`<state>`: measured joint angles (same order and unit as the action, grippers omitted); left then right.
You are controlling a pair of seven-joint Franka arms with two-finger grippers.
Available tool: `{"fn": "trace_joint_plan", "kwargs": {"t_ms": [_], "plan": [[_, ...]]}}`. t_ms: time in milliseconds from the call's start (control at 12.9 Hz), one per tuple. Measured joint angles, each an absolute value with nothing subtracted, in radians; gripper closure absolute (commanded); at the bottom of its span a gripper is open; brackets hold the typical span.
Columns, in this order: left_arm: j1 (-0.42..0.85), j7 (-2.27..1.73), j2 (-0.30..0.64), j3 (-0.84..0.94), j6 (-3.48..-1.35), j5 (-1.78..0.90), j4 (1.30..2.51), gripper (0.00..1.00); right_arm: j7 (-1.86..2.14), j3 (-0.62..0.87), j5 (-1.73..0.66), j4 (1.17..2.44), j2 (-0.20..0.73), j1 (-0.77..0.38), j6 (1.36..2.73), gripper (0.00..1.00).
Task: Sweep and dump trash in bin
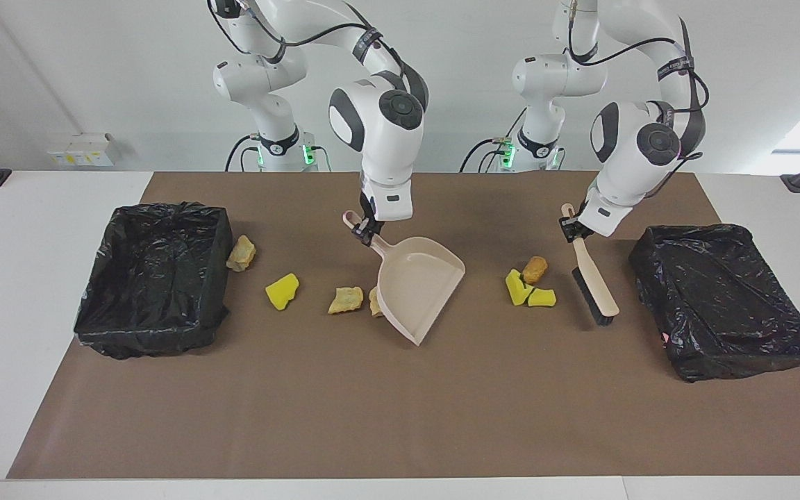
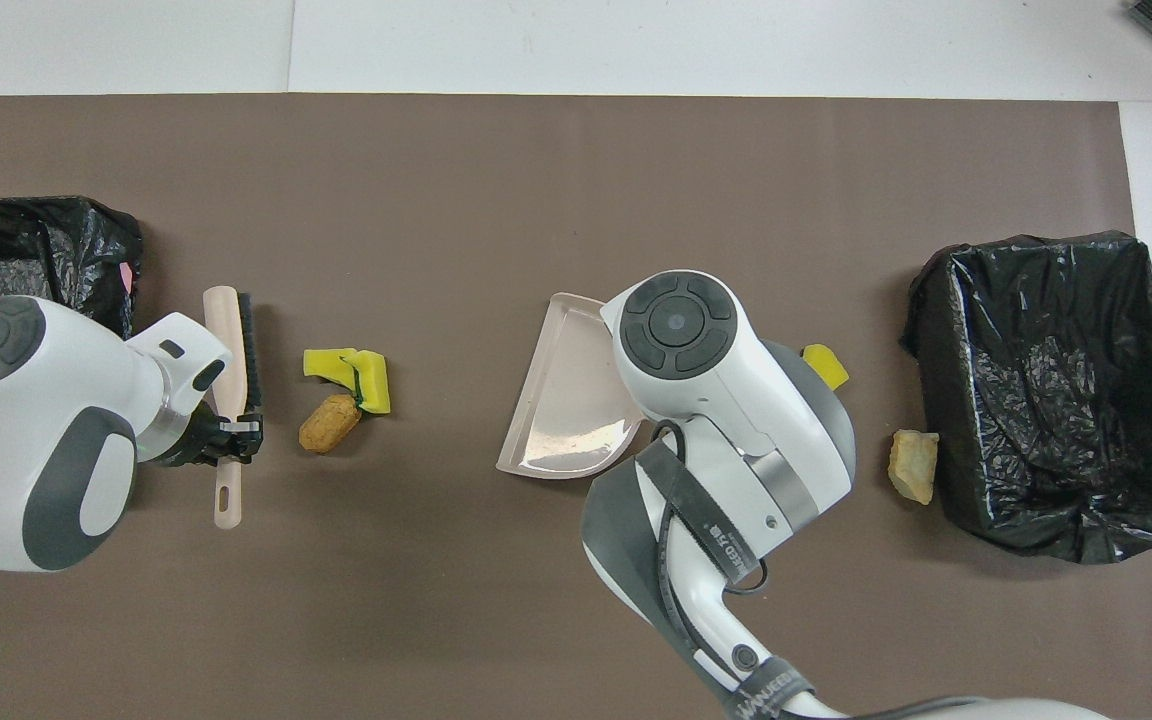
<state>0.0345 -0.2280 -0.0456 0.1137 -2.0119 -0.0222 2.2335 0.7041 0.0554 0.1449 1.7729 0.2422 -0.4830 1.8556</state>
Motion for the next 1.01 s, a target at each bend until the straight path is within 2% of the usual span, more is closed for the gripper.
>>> {"fn": "trace_joint_plan", "kwargs": {"t_ms": [464,1005], "plan": [[0.109,-0.248,-0.045,0.125,-2.089,-0.031,2.313,1.00,0.764,0.056,0.151,1.783,0.278,-0.511,1.959,1.00],[0.353,-0.419,-0.023,0.131,-2.169,-0.126,2.326,1.00,0.783,0.056,0.150,1.786,0.283,-0.514,1.989,1.00]]}}
